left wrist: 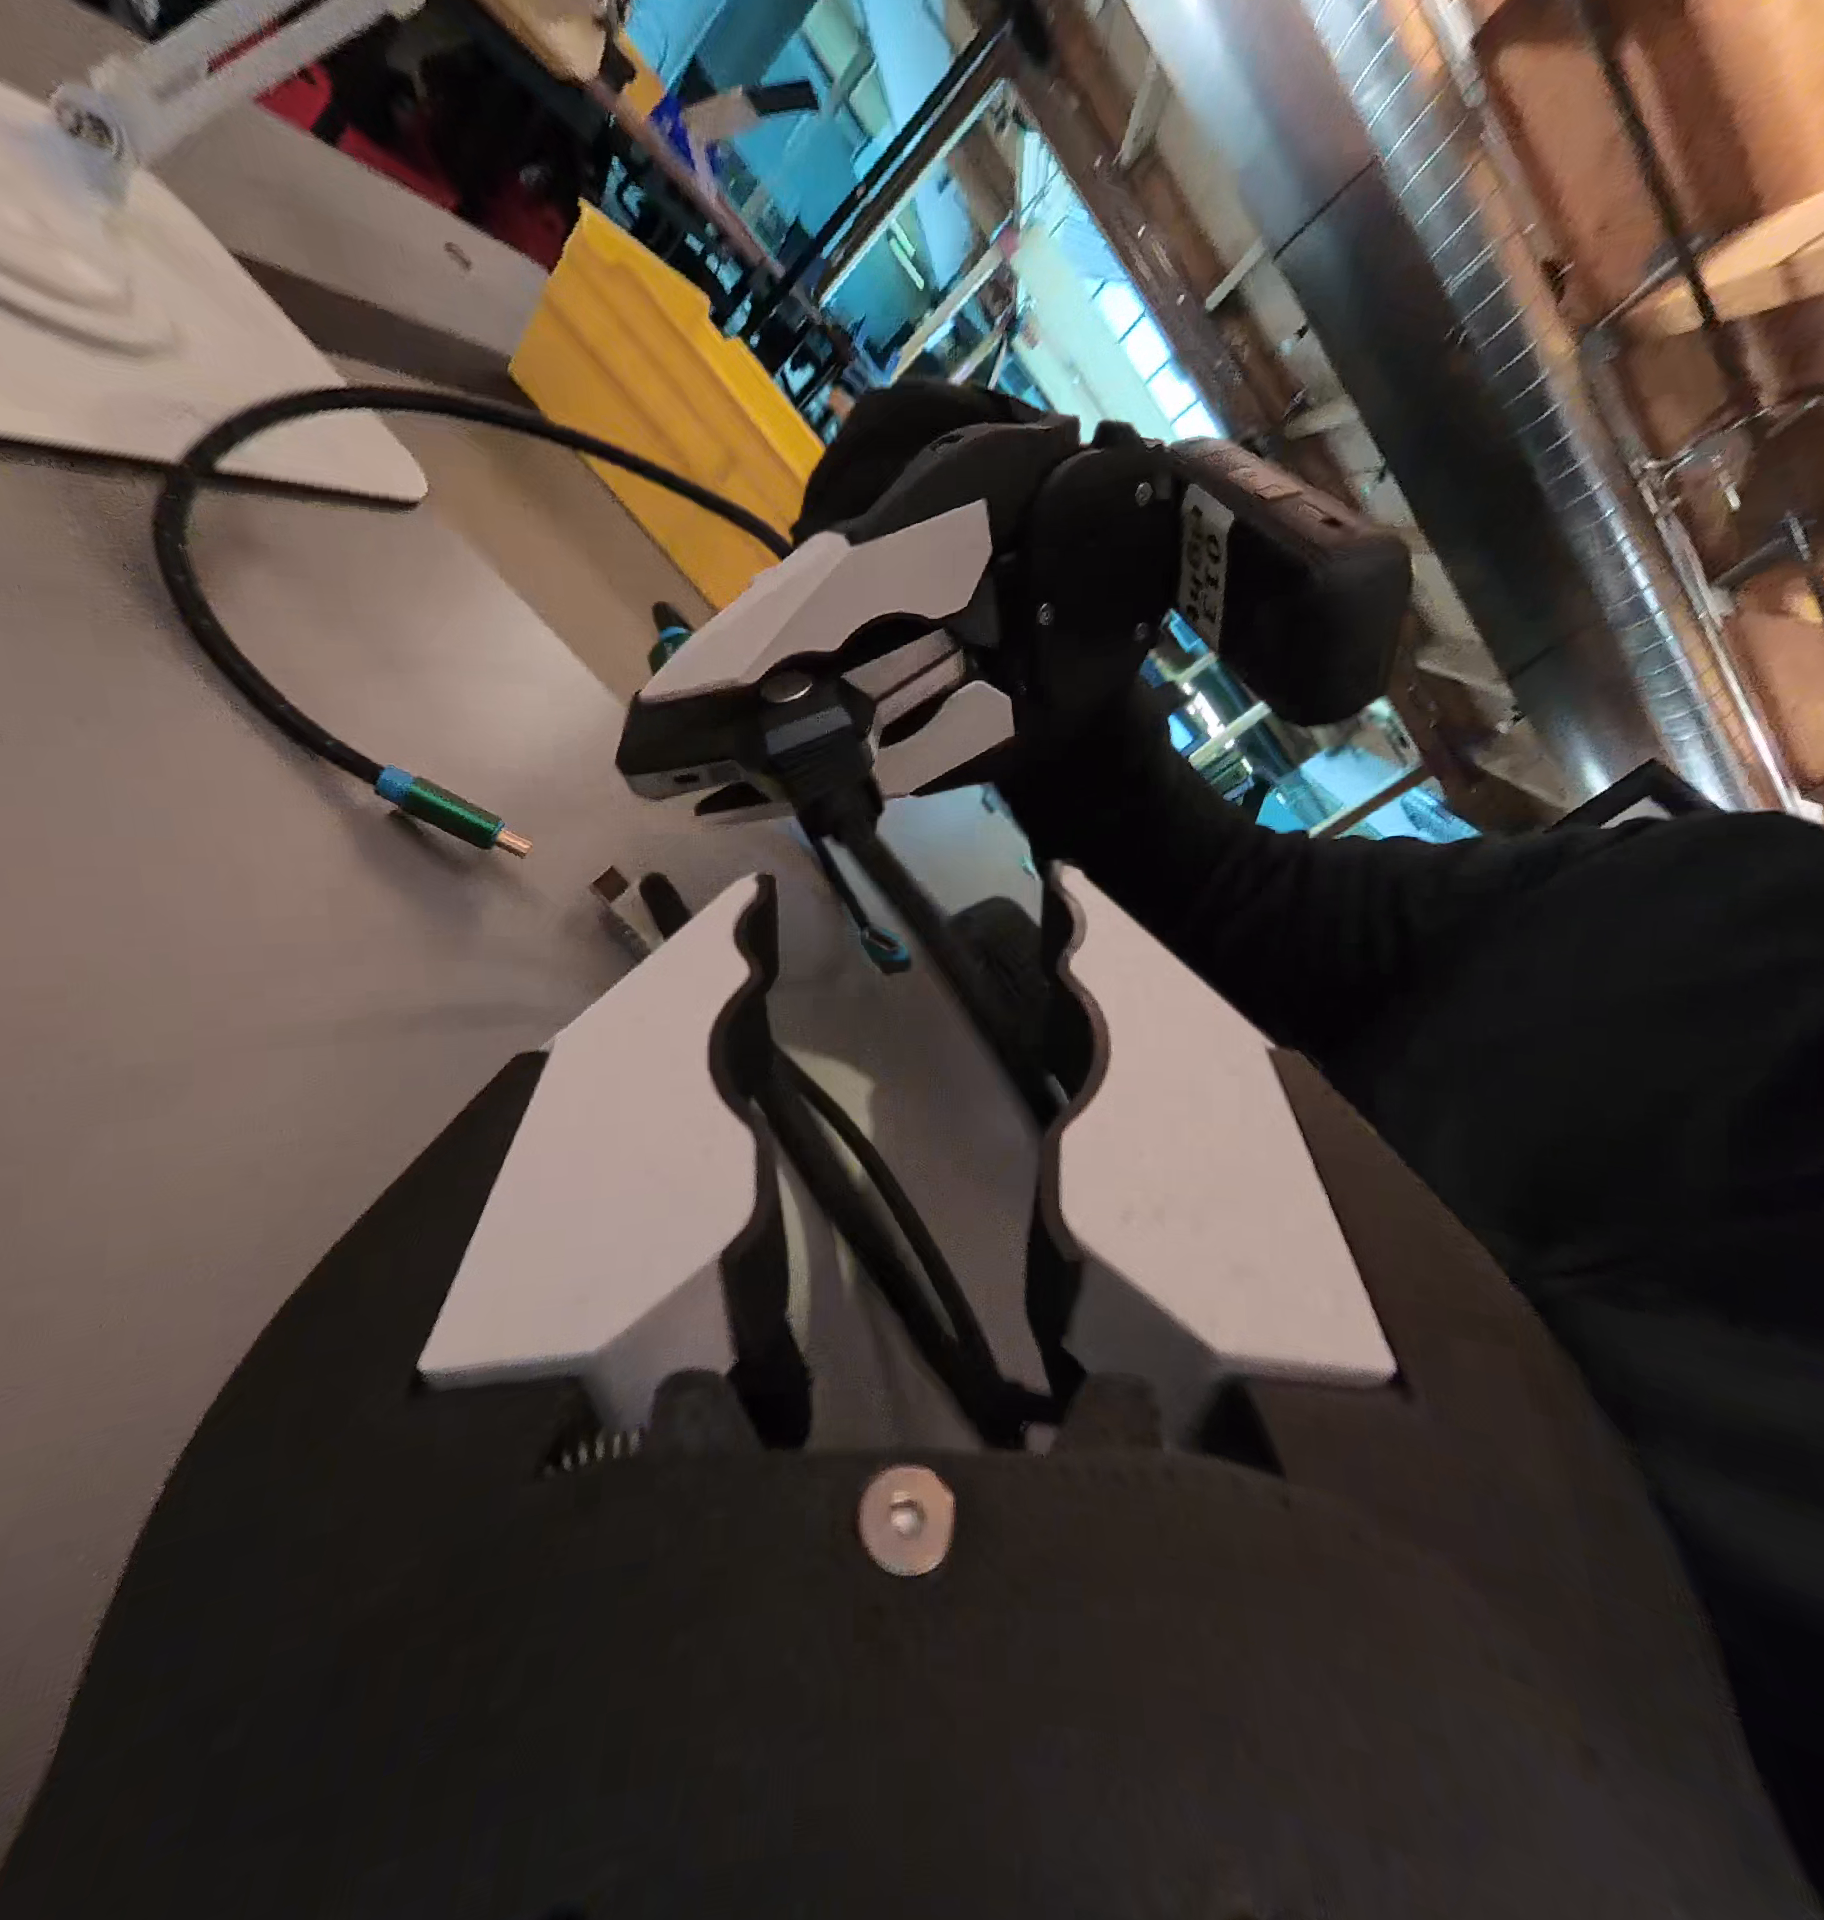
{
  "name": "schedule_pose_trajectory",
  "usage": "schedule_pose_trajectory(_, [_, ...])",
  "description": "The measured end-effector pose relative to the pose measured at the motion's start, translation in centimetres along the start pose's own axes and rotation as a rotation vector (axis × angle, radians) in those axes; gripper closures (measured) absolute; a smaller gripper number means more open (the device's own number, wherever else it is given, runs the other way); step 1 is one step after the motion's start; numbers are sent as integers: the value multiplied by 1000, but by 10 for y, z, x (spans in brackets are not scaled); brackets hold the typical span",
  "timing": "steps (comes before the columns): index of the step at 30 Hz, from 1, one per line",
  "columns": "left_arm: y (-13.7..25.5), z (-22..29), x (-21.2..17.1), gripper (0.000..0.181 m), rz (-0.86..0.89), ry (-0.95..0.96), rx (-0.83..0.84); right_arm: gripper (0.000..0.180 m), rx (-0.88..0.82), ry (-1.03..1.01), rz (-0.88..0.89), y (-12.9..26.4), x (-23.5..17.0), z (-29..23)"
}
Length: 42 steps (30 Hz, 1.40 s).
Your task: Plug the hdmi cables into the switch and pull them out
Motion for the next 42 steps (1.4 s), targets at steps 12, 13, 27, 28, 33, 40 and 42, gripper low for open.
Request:
schedule_pose_trajectory(12, [20,23,23,134,162,-14,-148,151,-140,-218,140,92,-35,2])
schedule_pose_trajectory(13, [19,22,23,134,155,-22,-138,151,-156,-236,157,101,-37,4])
schedule_pose_trajectory(27, [-28,9,-33,135,-82,-58,-74,151,-400,-520,343,243,-82,32])
schedule_pose_trajectory(28, [-30,7,-37,135,-93,-62,-65,151,-422,-536,357,255,-86,34])
schedule_pose_trajectory(33, [-37,0,-50,134,-138,-84,-31,151,-564,-640,441,324,-115,42])
schedule_pose_trajectory(40, [-43,-8,-60,134,-170,-63,-24,150,-767,-870,665,410,-189,47])
schedule_pose_trajectory(42, [-43,-9,-60,134,-168,-62,-21,151,-833,-931,743,428,-213,45])
Point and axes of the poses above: each gripper's, where its closed fingertips meet, y back along the fingers, x out of its top, z = x × y across the jaws, the point moved 2 cm from there along y, back along the fingers, and after that the axes turned 12 degrees about x, right-handed, at the moved point
